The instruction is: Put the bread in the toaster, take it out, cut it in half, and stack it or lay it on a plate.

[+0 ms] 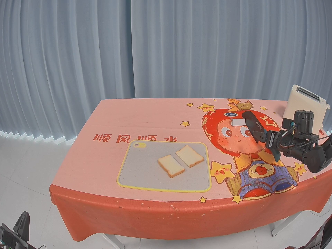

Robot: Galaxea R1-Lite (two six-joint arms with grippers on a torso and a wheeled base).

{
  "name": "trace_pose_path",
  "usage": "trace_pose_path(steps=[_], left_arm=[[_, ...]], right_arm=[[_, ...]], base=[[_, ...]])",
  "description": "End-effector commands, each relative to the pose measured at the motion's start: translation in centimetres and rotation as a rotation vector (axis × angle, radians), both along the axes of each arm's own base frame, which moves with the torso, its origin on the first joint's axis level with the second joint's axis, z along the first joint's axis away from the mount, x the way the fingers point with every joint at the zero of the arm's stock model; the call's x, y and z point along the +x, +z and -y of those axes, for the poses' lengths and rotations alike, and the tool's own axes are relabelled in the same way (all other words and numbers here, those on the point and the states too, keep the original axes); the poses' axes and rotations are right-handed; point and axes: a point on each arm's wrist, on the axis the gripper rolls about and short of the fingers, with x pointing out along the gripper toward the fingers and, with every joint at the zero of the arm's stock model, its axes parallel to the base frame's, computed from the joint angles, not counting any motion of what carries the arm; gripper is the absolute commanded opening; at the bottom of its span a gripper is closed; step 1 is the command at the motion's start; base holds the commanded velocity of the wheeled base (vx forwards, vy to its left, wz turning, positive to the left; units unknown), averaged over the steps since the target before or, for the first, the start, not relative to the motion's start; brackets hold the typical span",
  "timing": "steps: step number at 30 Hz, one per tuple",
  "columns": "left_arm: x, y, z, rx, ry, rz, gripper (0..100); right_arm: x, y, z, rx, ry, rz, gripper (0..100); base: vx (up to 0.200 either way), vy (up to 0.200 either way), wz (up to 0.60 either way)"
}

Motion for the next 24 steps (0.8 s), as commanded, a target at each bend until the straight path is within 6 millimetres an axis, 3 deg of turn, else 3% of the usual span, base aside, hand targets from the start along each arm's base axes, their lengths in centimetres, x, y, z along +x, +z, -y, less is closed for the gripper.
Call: trace_pose_path(steps=[1, 24], left_arm=[[0.1, -0.5, 0.0, 0.0, 0.0, -0.009, 0], [0.1, -0.5, 0.0, 0.0, 0.0, -0.009, 0]], right_arm=[[-0.1, 0.2, 0.0, 0.0, 0.0, 0.008, 100], [-1.8, 3.8, -0.5, 0.014, 0.022, 0.118, 100]], base=[[0.0, 0.0, 0.0], [0.0, 0.0, 0.0]])
